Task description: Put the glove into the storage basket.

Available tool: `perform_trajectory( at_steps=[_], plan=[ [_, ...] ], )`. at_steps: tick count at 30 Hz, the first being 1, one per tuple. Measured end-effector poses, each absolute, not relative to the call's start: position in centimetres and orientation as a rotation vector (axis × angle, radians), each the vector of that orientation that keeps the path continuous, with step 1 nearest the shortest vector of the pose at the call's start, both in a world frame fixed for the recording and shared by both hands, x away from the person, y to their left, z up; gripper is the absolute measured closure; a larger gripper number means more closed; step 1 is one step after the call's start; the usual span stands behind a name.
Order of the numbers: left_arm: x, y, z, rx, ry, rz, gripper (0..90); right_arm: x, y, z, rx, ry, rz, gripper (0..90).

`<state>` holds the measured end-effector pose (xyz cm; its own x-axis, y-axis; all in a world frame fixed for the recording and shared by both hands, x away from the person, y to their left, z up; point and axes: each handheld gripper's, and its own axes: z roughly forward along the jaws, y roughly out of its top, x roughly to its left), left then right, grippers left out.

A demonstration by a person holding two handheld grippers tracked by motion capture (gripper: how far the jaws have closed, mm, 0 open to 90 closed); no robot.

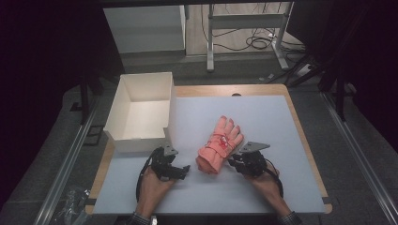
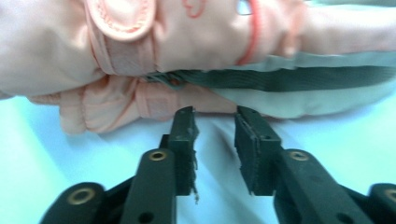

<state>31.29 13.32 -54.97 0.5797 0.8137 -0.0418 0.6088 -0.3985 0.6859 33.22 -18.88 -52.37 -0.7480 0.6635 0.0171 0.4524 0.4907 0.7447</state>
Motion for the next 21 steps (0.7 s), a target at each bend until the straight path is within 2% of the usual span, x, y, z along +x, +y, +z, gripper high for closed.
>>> perform_trajectory(
  at_steps=[1,9,12,21],
  plan=[
    [31.3,13.3,-55.0,2.14,1.126,0.396,2.4,33.1,-19.6,-52.1,0.941,2.448,1.101,60.4],
    [31.2,13.3,-54.9,2.141,1.126,0.396,3.3,32.9,-22.7,-51.8,0.986,2.395,1.087,46.6],
    [31.2,13.3,-54.5,2.148,1.114,0.357,6.0,33.1,-24.6,-52.2,1.03,2.365,1.07,41.2],
    [31.1,12.8,-52.2,2.148,1.045,0.246,2.7,33.3,-27.3,-52.6,1.083,2.306,1.02,32.1]
  ],
)
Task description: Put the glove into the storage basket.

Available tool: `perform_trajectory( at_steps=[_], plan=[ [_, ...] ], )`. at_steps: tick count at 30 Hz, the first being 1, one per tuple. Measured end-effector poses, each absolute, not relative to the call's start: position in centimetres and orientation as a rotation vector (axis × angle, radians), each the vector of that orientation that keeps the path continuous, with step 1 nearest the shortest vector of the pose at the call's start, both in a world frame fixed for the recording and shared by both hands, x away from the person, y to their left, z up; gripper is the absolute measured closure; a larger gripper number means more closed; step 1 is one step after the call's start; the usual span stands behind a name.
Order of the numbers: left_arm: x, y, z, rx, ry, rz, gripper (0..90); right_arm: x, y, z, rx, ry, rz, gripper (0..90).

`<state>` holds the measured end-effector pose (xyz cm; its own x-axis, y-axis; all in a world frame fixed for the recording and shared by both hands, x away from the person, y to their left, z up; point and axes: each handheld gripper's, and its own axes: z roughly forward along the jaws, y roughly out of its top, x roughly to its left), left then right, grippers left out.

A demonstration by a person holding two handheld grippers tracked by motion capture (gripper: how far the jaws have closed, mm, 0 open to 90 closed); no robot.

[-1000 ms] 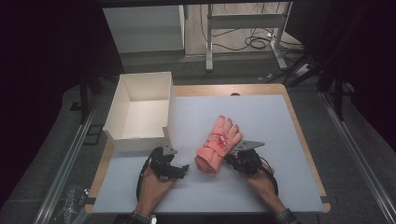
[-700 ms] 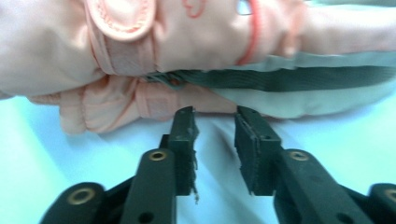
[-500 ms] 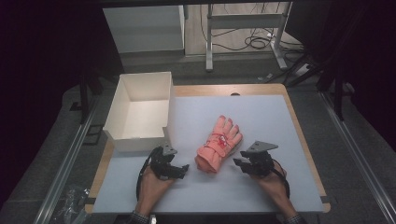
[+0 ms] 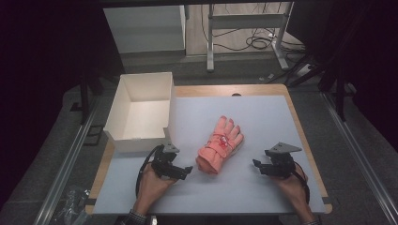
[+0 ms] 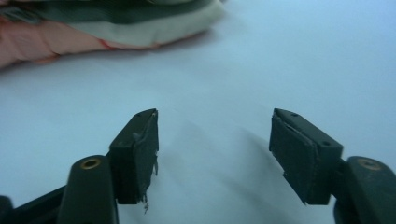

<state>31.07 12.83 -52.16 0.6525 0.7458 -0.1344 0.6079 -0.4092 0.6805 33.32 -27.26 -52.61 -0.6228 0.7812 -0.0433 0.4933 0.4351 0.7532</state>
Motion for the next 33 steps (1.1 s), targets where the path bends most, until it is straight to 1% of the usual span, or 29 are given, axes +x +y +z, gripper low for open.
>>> perform_trajectory(
  at_steps=[3,8,14,19,26,33],
  plan=[
    [31.2,12.5,-50.8,2.139,1.021,0.207,2.0,33.6,-27.6,-52.9,1.114,2.318,0.99,29.2],
    [31.4,11.9,-49.1,2.144,0.991,0.179,0.8,33.5,-27.5,-53.0,1.114,2.314,0.979,26.9],
    [31.6,10.8,-47.6,2.16,0.965,0.188,0.7,33.5,-27.6,-53.1,1.11,2.308,0.981,26.5],
    [32.1,9.1,-46.1,2.172,0.929,0.193,0.5,33.5,-27.6,-53.1,1.109,2.305,0.98,26.0],
    [33.1,6.3,-45.4,2.197,0.909,0.189,0.1,33.5,-27.6,-53.1,1.112,2.303,0.98,25.6],
    [34.6,3.4,-46.0,2.27,0.909,0.199,0.0,33.5,-27.6,-53.1,1.112,2.304,0.984,25.4]
  ],
)
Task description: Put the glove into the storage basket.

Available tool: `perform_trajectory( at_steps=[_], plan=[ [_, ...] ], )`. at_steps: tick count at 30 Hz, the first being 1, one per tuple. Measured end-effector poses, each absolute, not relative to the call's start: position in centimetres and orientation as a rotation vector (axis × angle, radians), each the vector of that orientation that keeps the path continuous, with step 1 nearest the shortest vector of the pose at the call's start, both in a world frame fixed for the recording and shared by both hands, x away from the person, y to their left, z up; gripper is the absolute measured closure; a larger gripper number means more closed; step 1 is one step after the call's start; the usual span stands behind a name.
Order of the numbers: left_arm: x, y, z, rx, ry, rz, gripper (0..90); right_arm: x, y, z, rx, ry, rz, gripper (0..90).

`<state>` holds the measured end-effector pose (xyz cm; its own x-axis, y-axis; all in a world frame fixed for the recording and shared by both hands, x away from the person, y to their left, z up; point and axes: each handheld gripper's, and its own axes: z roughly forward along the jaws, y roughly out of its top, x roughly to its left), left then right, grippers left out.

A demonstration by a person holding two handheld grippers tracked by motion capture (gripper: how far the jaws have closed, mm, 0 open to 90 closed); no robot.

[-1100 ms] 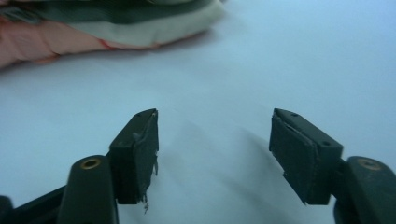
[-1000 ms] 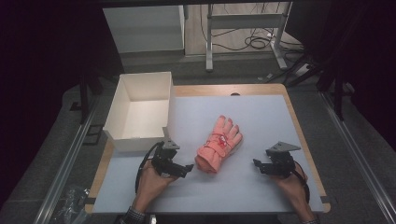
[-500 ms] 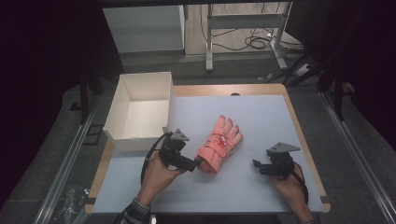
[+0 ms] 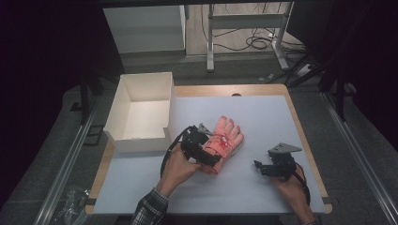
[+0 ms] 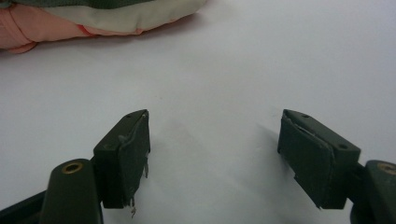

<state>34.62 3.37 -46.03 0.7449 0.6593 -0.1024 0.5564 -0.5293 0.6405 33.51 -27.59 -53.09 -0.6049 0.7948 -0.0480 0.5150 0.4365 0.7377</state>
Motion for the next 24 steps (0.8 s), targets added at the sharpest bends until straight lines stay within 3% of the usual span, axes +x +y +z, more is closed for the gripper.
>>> perform_trajectory(
  at_steps=[11,24],
  plan=[
    [35.3,0.5,-49.2,2.381,0.956,0.246,0.0,33.5,-27.6,-53.1,1.108,2.307,0.982,25.1],
    [35.5,0.3,-52.6,2.401,0.991,0.205,1.6,33.5,-27.6,-53.1,1.107,2.309,0.982,24.7]
  ],
)
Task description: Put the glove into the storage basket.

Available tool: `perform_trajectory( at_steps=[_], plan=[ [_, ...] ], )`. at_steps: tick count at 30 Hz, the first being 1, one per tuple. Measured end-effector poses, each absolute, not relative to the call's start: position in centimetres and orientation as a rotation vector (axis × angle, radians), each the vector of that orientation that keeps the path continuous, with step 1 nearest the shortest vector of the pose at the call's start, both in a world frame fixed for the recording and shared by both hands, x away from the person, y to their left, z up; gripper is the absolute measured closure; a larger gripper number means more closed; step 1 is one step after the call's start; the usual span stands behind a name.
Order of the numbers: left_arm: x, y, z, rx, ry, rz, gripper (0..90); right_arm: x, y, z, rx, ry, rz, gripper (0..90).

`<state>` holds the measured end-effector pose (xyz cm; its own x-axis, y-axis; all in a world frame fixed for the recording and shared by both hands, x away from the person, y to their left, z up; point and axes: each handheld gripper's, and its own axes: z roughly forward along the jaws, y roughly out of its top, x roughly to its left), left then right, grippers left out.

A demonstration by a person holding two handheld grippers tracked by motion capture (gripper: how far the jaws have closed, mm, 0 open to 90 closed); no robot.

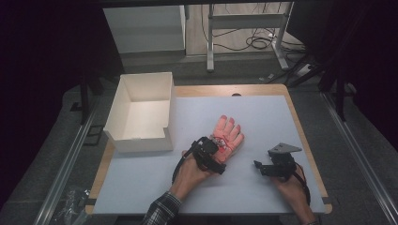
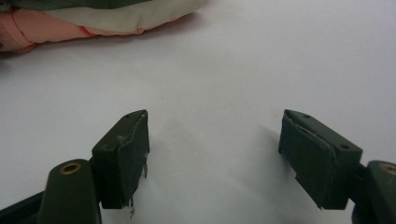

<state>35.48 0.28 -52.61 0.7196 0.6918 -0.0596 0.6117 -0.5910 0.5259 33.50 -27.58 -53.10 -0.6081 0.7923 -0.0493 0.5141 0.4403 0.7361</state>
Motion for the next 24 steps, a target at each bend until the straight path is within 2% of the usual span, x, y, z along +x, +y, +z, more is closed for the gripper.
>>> perform_trajectory(
  at_steps=[4,7,8,10,12,14,21,24],
  plan=[
    [35.3,0.1,-52.5,2.425,0.985,0.205,4.1,33.5,-27.6,-53.1,1.107,2.309,0.982,24.7],
    [35.2,0.0,-52.1,2.442,0.977,0.193,13.5,33.5,-27.6,-53.1,1.106,2.309,0.981,24.7],
    [35.2,0.1,-52.0,2.448,0.972,0.193,20.2,33.5,-27.6,-53.1,1.106,2.309,0.981,24.6],
    [35.4,0.1,-51.7,2.467,0.962,0.183,22.3,33.5,-27.6,-53.1,1.106,2.309,0.981,24.7],
    [35.4,0.1,-51.5,2.482,0.946,0.179,29.5,33.5,-27.6,-53.1,1.105,2.309,0.981,24.7],
    [35.5,0.1,-51.3,2.499,0.924,0.17,32.7,33.5,-27.6,-53.1,1.103,2.31,0.979,24.7],
    [36.1,1.2,-50.8,2.452,0.927,0.084,38.2,33.5,-27.6,-53.1,1.106,2.309,0.98,24.6],
    [36.0,1.3,-50.4,2.464,0.935,0.143,39.3,33.5,-27.6,-53.1,1.106,2.31,0.981,24.7]
  ],
)
